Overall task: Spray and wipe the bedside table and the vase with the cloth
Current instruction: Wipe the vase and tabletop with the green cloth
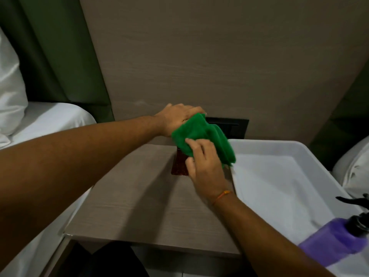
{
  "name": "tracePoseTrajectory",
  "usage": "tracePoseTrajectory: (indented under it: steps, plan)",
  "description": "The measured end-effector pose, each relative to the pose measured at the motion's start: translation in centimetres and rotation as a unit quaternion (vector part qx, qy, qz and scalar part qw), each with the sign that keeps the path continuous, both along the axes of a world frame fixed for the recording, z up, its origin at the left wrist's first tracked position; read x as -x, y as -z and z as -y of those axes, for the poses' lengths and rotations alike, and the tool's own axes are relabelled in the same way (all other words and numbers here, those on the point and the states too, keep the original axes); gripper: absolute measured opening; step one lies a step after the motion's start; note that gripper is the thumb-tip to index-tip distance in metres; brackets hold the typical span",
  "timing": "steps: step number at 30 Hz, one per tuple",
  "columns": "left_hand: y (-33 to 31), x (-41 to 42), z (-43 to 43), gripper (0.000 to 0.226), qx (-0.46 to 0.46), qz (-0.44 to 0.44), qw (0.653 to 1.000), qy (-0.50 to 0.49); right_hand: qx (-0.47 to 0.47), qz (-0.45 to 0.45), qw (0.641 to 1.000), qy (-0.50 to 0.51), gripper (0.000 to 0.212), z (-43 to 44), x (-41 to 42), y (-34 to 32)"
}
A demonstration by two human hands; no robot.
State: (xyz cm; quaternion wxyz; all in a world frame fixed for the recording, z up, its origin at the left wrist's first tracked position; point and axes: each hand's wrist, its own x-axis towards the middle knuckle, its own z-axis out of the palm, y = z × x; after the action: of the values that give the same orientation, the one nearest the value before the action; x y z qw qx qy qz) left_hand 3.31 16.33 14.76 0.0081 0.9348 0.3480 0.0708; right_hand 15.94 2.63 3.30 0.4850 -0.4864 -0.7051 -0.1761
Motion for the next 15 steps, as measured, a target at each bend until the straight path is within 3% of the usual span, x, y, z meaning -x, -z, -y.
tracePoseTrajectory:
  steps: [7, 15]
  plan:
    - [0.4, -0.2, -0.4, 0.053, -0.01, 0.011, 1.0, -0.006, 0.072, 0.215, 0.973, -0.04, 0.041, -4.6, 0.0, 2.0]
    - [0.3, -0.3, -0.2, 0.057, -0.005, 0.005, 1.0, -0.009, 0.218, 0.287, 0.931, -0.061, 0.035, -4.9, 1.4, 1.1]
